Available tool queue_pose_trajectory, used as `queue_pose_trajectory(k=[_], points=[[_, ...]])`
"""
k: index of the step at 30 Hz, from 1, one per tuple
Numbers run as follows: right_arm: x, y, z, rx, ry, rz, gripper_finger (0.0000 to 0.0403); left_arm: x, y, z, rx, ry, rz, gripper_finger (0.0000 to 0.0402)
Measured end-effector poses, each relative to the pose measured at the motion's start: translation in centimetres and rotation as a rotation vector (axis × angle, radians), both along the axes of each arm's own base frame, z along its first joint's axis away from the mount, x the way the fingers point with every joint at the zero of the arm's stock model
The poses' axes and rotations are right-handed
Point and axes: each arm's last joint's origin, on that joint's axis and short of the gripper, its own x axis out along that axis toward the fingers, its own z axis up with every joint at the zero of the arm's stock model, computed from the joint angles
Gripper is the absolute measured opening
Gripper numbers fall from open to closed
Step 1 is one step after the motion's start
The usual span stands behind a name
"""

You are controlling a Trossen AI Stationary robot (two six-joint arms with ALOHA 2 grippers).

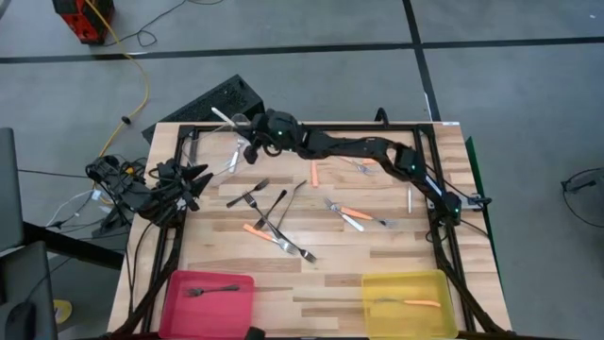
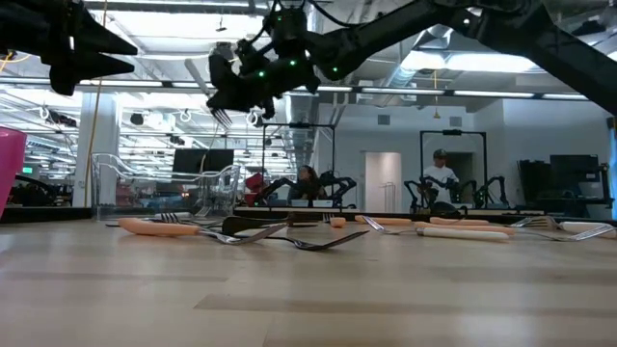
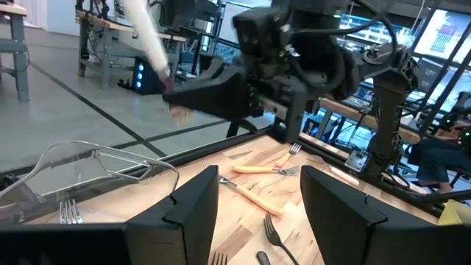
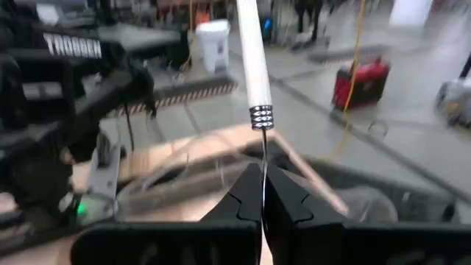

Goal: Sort silverware by color (type)
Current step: Put the white fork into the transparent bin

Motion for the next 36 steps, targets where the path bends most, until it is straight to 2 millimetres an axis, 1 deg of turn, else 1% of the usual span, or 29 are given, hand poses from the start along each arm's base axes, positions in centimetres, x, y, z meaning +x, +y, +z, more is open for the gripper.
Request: queue_pose_trajectory(k=[7,8,10,13,15,17,18,21,24,27,36], points=[[-1.0,-2.2,-1.0,0.099,0.117,0.031,0.0021,0.0,0.0,0.0,0.0,0.0,-0.003,0.0178],[-1.1,-2.5,-0.8,0.112,0.141,0.034,0.0021,0.0,0.0,0.0,0.0,0.0,-0.003,0.0178],[-1.4,-3.0,0.1,0.118,0.161,0.039,0.0021,0.0,0.0,0.0,0.001,0.0,0.004,0.0178],[-1.1,-3.3,1.5,0.073,0.135,0.047,0.0021,0.0,0.0,0.0,0.001,0.0,0.004,0.0178],[-0.9,-3.6,1.9,0.074,0.138,0.052,0.0021,0.0,0.0,0.0,0.001,0.0,0.005,0.0178],[-0.2,-3.8,1.9,0.084,0.112,0.105,0.0021,0.0,0.0,0.0,0.002,-0.001,0.013,0.0178],[0.1,-4.0,1.9,0.107,0.101,0.131,0.0021,0.0,0.0,0.0,0.002,-0.002,0.016,0.0178],[0.3,-4.4,0.8,0.168,0.085,0.173,0.0021,0.0,0.0,0.0,0.002,-0.001,0.018,0.0178],[0.3,-4.8,-0.8,0.19,0.151,0.163,0.0021,0.0,0.0,0.0,0.003,0.0,0.019,0.0178],[0.3,-4.8,-1.8,0.211,0.196,0.163,0.0021,0.0,0.1,0.0,0.005,0.002,0.021,0.0178],[0.3,-4.9,-1.4,0.18,0.175,0.173,0.0021,0.0,0.1,0.0,0.006,0.004,0.02,0.0178]])
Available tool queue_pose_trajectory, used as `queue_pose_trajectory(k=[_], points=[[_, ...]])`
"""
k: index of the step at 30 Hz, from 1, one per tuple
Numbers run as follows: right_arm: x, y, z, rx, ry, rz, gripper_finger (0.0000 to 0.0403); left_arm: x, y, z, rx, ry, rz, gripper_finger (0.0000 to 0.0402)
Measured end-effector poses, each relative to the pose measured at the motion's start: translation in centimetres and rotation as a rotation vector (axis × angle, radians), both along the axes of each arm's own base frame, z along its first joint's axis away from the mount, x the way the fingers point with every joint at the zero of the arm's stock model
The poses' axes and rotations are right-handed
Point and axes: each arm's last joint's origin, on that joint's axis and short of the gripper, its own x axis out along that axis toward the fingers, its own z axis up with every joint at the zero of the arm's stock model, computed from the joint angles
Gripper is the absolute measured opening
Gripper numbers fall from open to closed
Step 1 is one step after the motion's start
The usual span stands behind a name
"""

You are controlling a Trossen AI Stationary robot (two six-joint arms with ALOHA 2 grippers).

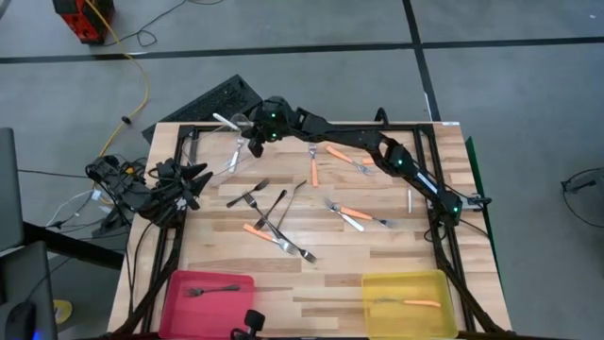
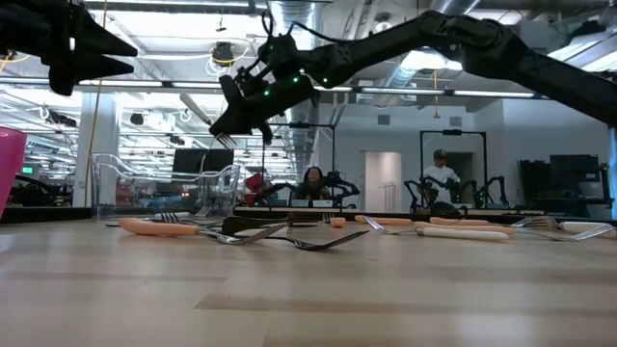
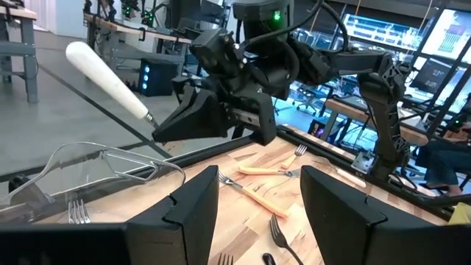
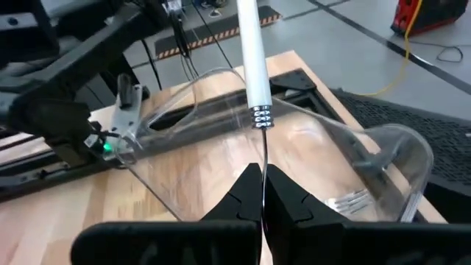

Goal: Sort silverware by color (type)
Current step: Put the white fork into the transparent bin

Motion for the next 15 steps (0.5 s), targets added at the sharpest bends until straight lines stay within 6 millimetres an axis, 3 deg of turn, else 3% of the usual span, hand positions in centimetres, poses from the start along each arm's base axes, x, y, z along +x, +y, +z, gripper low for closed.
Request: queue_pose_trajectory(k=[7,15], points=[[1.1,0.1,-2.9,0.06,-0.021,0.075,0.0021,0.0,0.0,0.0,0.0,0.001,0.0,0.0178],[1.4,0.1,-3.1,0.068,-0.054,0.1,0.0021,0.0,0.0,0.0,0.0,0.0,0.0,0.0178]])
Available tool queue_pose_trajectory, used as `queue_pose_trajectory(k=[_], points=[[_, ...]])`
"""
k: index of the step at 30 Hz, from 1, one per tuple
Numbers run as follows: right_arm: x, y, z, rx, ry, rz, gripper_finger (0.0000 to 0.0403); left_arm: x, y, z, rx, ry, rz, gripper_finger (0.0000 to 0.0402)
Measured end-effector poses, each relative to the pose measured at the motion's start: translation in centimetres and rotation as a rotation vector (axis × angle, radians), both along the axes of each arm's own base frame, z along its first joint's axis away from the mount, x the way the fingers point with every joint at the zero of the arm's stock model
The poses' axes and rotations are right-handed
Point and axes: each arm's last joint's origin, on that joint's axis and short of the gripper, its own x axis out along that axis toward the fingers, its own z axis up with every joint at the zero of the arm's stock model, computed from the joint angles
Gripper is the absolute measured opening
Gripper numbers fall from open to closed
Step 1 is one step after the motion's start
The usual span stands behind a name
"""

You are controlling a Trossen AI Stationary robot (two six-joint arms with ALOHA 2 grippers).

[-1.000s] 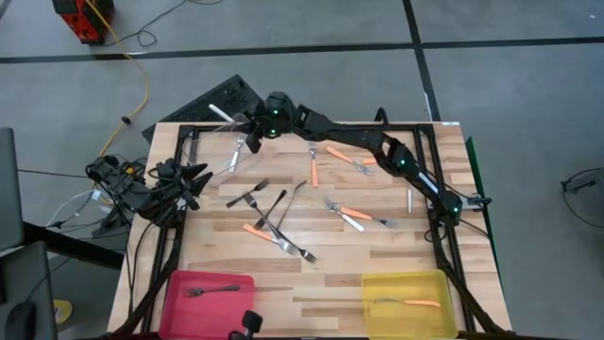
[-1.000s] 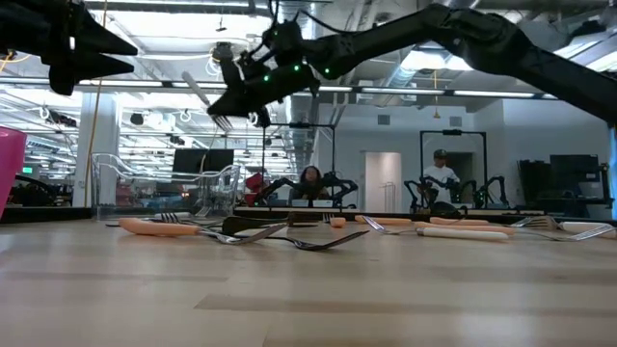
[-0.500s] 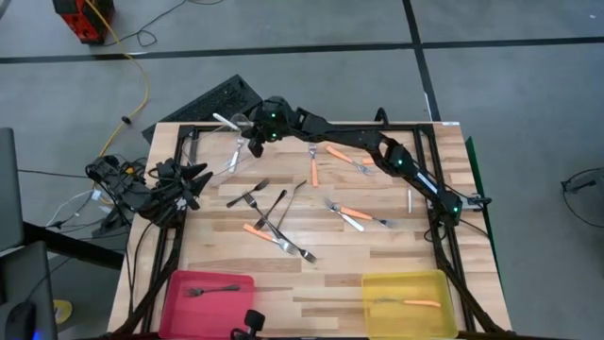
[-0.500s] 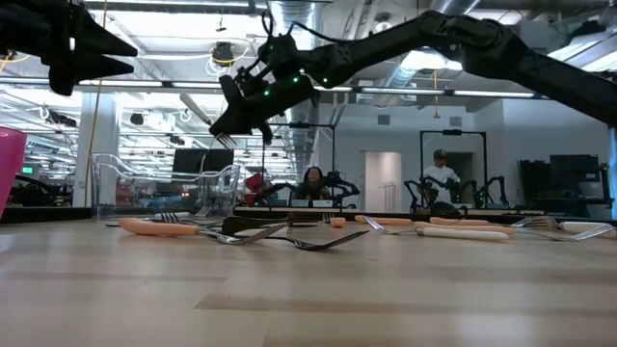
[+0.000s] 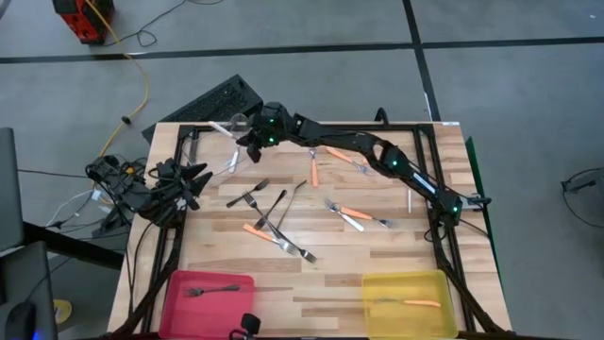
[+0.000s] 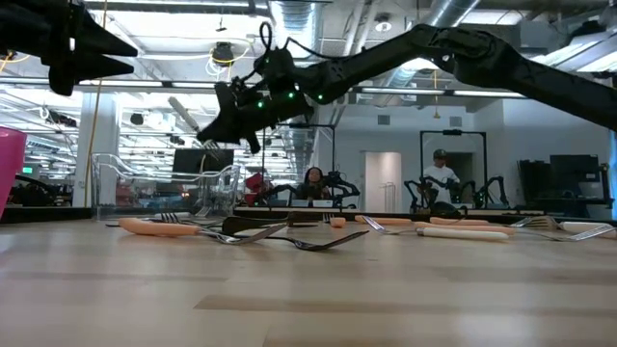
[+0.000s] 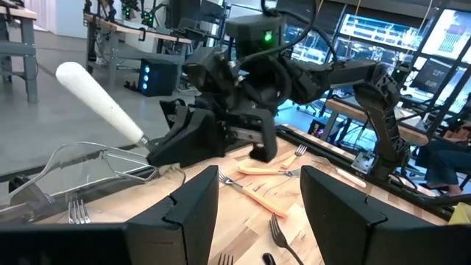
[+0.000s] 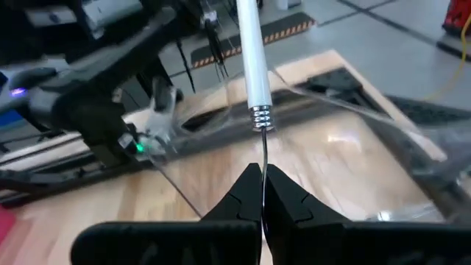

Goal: Sort silverware by color (type)
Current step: Put the white fork into the transparent bin

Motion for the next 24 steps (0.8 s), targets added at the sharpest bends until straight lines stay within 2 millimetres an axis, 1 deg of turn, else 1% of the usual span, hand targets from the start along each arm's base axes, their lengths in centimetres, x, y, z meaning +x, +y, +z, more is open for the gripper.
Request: queue_pose_trajectory(k=[4,6,11,18,24], points=[[0.0,-0.3,-1.2,0.021,0.04,-0.007,0.0021,0.0,0.0,0.0,0.0,0.0,0.0,0.0178],[0.3,-0.4,-1.6,0.02,0.016,-0.007,0.0021,0.0,0.0,0.0,0.0,0.0,0.001,0.0178],[0.5,-0.4,-3.1,0.051,0.036,-0.01,0.0021,0.0,0.0,0.0,0.0,0.0,0.001,0.0178],[0.5,-0.4,-3.1,0.056,0.039,-0.015,0.0035,0.0,0.0,0.0,0.001,0.0,0.001,0.0178],[0.5,-0.5,-3.1,0.062,0.039,-0.019,0.0036,0.0,0.0,0.0,0.0,0.0,0.002,0.0178]])
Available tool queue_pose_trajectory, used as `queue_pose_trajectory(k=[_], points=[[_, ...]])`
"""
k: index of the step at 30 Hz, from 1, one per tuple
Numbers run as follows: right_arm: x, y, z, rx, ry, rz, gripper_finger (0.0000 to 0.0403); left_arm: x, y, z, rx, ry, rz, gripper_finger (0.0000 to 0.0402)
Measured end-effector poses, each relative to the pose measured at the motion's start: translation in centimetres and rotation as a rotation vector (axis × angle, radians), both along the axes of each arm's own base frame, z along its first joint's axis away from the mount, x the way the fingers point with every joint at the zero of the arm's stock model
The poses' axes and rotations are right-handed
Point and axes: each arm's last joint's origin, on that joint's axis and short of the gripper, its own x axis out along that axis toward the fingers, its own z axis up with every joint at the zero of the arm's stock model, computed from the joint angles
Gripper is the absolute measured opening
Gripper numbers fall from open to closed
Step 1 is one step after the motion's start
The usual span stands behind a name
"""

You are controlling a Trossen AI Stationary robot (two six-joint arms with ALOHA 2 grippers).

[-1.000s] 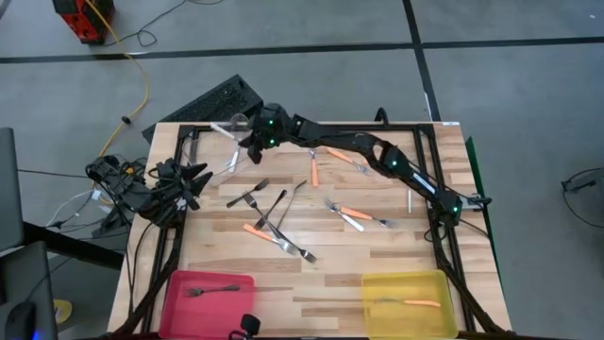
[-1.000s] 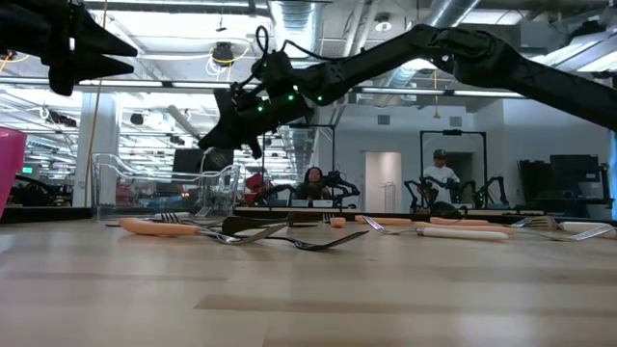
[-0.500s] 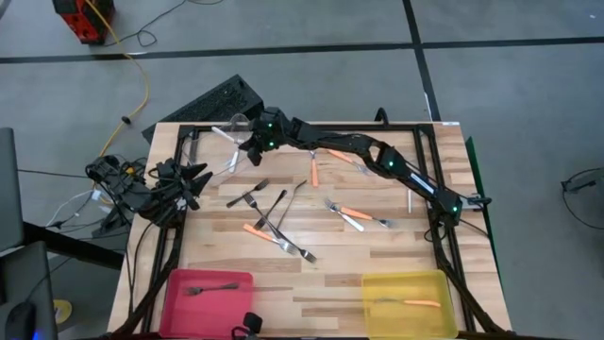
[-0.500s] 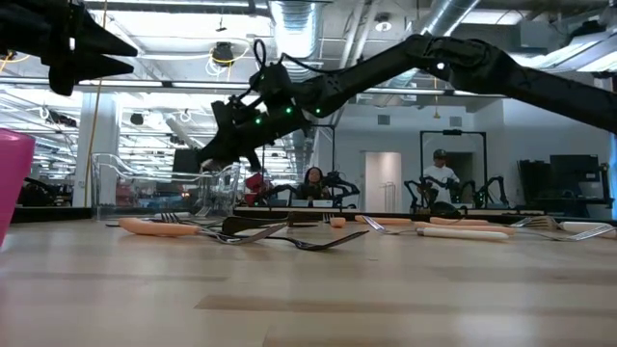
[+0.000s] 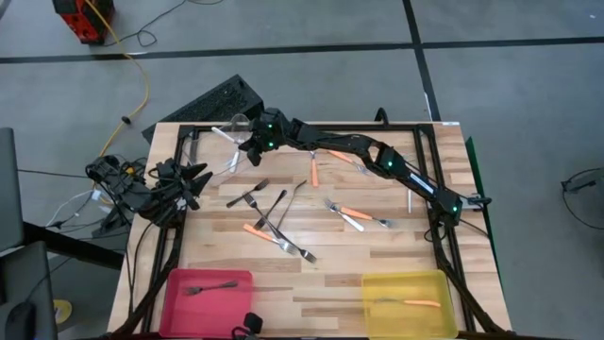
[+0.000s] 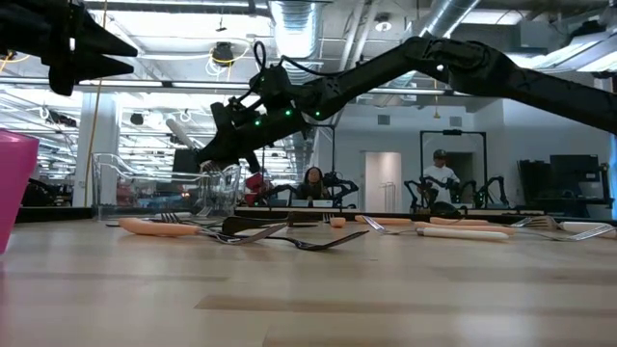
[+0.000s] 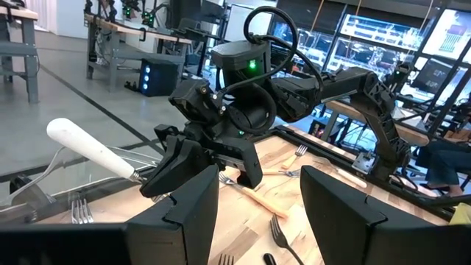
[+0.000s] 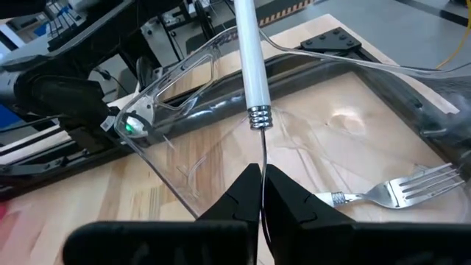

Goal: Sort silverware by color (type)
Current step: Put the white fork into the transparent bin, then put the black fork into the red bin

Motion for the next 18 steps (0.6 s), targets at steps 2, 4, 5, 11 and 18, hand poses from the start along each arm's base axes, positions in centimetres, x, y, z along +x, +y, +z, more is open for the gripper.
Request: queue_pose_trajectory(k=[2,4,5,11,18], points=[[0.0,0.0,0.0,0.0,0.0,-0.001,0.0037,0.0,0.0,0.0,0.0,0.0,0.0,0.0178],[0.0,0.0,0.0,0.0,0.0,-0.001,0.0039,0.0,0.0,0.0,0.0,0.0,0.0,0.0178],[0.0,0.0,0.0,0.002,0.0,-0.002,0.004,0.0,0.0,0.0,0.0,0.0,0.0,0.0178],[-0.03,-0.08,-0.07,0.012,0.008,-0.028,0.0054,0.0,0.0,0.0,0.0,0.0,0.0,0.0178],[0.01,-0.1,-0.1,0.009,0.004,-0.031,0.0082,0.0,0.0,0.0,0.0,0.0,0.0,0.0178]])
